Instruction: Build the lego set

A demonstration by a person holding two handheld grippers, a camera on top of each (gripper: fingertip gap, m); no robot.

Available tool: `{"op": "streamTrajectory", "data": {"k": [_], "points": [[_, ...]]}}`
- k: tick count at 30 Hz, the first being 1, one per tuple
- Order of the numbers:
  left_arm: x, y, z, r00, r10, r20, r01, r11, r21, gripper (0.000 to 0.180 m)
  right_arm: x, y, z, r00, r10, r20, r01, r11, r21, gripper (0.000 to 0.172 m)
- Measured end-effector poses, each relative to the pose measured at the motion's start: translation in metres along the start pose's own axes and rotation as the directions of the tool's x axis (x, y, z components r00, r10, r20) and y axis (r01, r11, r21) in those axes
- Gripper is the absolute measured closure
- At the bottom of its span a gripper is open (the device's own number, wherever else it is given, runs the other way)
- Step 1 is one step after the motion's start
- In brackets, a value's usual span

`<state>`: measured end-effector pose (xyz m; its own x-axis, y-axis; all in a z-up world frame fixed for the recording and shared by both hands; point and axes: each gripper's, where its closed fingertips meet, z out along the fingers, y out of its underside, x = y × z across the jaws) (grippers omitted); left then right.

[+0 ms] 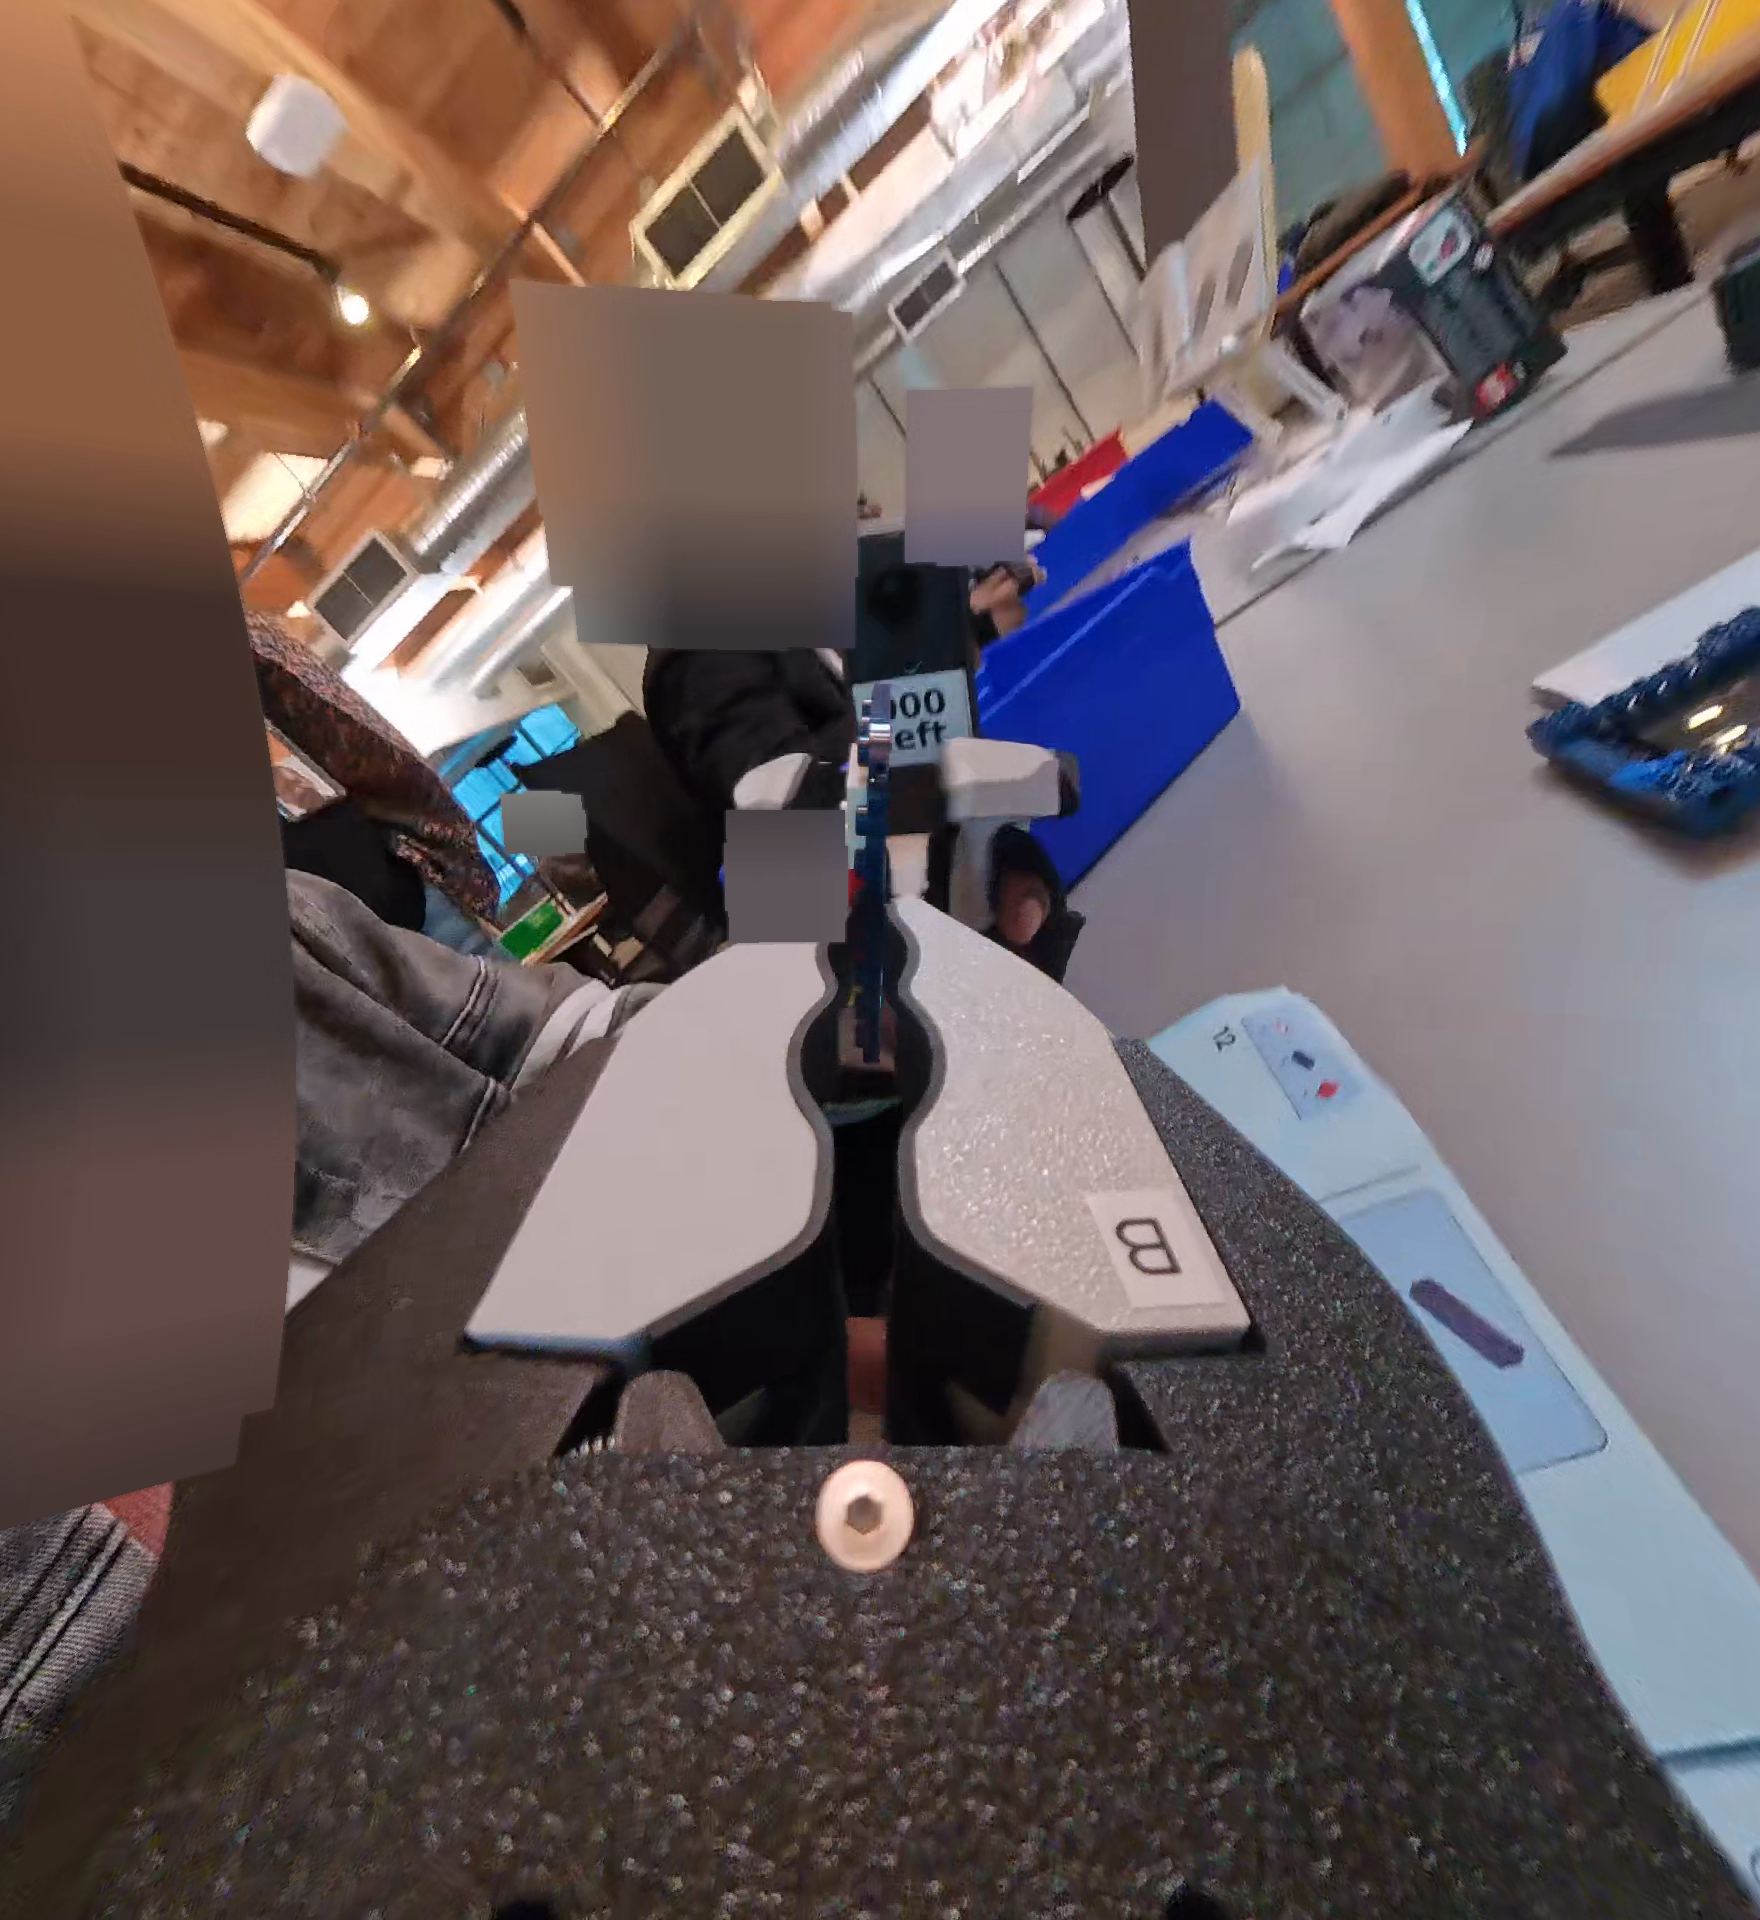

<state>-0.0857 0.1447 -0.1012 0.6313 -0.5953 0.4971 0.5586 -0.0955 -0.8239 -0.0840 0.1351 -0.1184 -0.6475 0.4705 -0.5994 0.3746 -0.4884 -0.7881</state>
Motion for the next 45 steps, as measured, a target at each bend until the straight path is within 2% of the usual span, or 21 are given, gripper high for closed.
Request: {"op": "streamTrajectory", "data": {"k": [1,4,6,8,12,14,15,22,24,26,29,30,32,34,35,36,37,39,40,42,45], "points": [[0.002,0.004,0.001,1.000,-0.015,-0.017,0.014,1.000,-0.017,0.168,0.000,0.002,0.001,1.000,0.002,-0.001,-0.002,1.000,-0.016,0.167],[0.001,0.005,0.000,1.000,-0.011,-0.010,0.010,1.000,-0.017,0.173,0.000,0.002,-0.001,1.000,-0.024,-0.009,0.024,0.999,-0.028,0.167],[0.000,0.003,-0.001,0.999,-0.044,-0.012,0.044,0.999,0.006,0.173,0.000,-0.012,-0.004,0.999,-0.038,-0.023,0.040,0.997,0.059,0.152],[0.000,0.003,-0.001,0.993,-0.115,-0.035,0.116,0.993,0.028,0.173,0.000,-0.026,-0.008,0.999,-0.037,-0.026,0.041,0.984,0.172,0.147],[0.002,0.012,0.005,0.983,-0.172,-0.057,0.173,0.985,0.002,0.173,-0.004,-0.019,0.005,0.998,-0.060,-0.011,0.061,0.986,0.155,0.147],[0.005,0.013,0.007,0.985,-0.158,-0.066,0.158,0.987,-0.003,0.173,-0.005,-0.016,0.008,0.995,-0.094,-0.027,0.096,0.986,0.138,0.163],[0.004,0.014,0.007,0.988,-0.147,-0.049,0.147,0.989,-0.007,0.173,-0.004,-0.015,0.007,0.992,-0.117,-0.047,0.122,0.984,0.131,0.165],[0.003,0.016,0.006,0.993,-0.114,-0.029,0.114,0.993,-0.024,0.173,-0.003,-0.014,0.007,0.988,-0.140,-0.066,0.147,0.983,0.113,0.165],[0.004,0.018,0.007,0.992,-0.125,-0.034,0.124,0.992,-0.039,0.173,-0.004,-0.015,0.008,0.990,-0.134,-0.051,0.140,0.982,0.123,0.157],[0.002,0.021,0.008,0.994,-0.111,-0.017,0.110,0.993,-0.047,0.173,-0.003,-0.014,0.007,0.985,-0.156,-0.070,0.164,0.979,0.119,0.166],[0.003,0.020,0.008,0.993,-0.111,-0.025,0.110,0.993,-0.047,0.173,-0.003,-0.015,0.007,0.985,-0.158,-0.075,0.167,0.979,0.119,0.166],[0.004,0.019,0.007,0.993,-0.117,-0.031,0.116,0.992,-0.041,0.173,-0.003,-0.017,0.006,0.987,-0.142,-0.070,0.150,0.980,0.131,0.164],[0.000,0.009,0.001,0.987,-0.155,-0.037,0.155,0.988,0.005,0.173,-0.004,-0.030,-0.004,0.995,-0.089,-0.040,0.095,0.977,0.192,0.135],[-0.008,-0.009,-0.010,0.988,-0.156,-0.009,0.156,0.984,0.087,0.173,-0.004,-0.043,-0.025,0.989,-0.129,-0.074,0.142,0.968,0.207,0.142],[-0.013,-0.016,-0.016,0.990,-0.141,0.018,0.138,0.983,0.117,0.173,-0.001,-0.039,-0.033,0.974,-0.187,-0.126,0.203,0.971,0.124,0.148],[-0.016,-0.021,-0.021,0.991,-0.128,0.045,0.121,0.984,0.132,0.173,0.002,-0.026,-0.038,0.950,-0.269,-0.161,0.268,0.963,-0.030,0.149],[-0.019,-0.024,-0.024,0.990,-0.124,0.061,0.115,0.984,0.136,0.173,0.009,-0.004,-0.044,0.916,-0.361,-0.174,0.319,0.920,-0.228,0.149],[-0.022,-0.023,-0.026,0.986,-0.150,0.070,0.141,0.982,0.122,0.173,0.025,0.042,-0.058,0.834,-0.539,-0.115,0.386,0.719,-0.578,0.151],[-0.023,-0.020,-0.025,0.983,-0.170,0.067,0.163,0.981,0.104,0.173,0.031,0.060,-0.061,0.797,-0.602,-0.058,0.413,0.613,-0.674,0.151],[-0.025,-0.011,-0.023,0.976,-0.209,0.067,0.205,0.977,0.061,0.173,0.038,0.082,-0.054,0.762,-0.647,0.019,0.447,0.505,-0.739,0.153],[-0.026,-0.003,-0.020,0.968,-0.247,0.051,0.246,0.969,0.031,0.173,0.047,0.094,-0.045,0.749,-0.661,0.051,0.448,0.448,-0.774,0.153]]}}
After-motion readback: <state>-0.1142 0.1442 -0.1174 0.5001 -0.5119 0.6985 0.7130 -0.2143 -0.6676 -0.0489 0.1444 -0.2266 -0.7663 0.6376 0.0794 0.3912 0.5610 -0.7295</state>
